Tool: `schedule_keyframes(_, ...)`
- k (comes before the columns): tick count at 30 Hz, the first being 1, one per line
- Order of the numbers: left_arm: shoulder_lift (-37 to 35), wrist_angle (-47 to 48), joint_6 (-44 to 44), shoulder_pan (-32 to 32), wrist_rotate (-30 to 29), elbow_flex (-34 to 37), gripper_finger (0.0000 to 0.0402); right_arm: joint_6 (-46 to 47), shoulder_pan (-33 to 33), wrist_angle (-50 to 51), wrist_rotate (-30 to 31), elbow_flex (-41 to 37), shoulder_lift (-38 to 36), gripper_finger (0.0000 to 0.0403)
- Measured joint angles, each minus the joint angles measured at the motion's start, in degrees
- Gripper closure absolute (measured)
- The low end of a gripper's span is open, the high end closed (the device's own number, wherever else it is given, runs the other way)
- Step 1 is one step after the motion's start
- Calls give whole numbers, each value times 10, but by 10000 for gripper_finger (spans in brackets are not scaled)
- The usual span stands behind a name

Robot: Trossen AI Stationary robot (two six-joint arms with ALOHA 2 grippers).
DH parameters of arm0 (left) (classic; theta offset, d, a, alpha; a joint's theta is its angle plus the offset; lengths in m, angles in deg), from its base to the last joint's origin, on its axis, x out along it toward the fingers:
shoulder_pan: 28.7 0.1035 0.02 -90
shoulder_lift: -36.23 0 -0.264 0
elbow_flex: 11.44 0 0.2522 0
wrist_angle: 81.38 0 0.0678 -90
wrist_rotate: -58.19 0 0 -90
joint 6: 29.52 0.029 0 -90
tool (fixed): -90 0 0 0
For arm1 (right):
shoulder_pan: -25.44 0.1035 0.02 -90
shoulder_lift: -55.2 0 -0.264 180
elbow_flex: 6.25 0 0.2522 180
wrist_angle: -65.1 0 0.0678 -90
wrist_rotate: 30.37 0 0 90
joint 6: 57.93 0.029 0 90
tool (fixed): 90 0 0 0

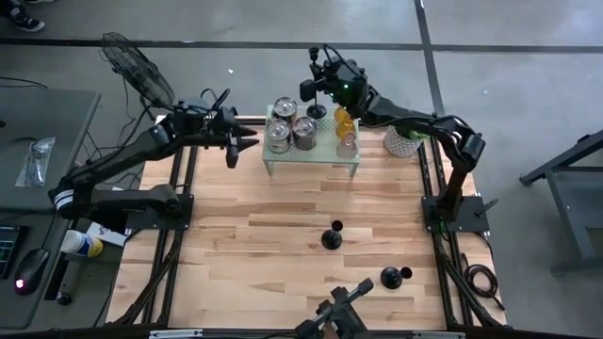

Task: Pick & Place candle stick holders
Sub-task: Put the left black candle holder on the shelf

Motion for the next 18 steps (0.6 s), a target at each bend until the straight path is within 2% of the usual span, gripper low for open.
schedule_keyframes(6,-13,-16,-15,2,20,28,263,-1,-1,-3,29,0,3,399)
schedule_keyframes(18,-13,-30,-10,2,34,29,263,-10,-3,-13,33,0,20,399)
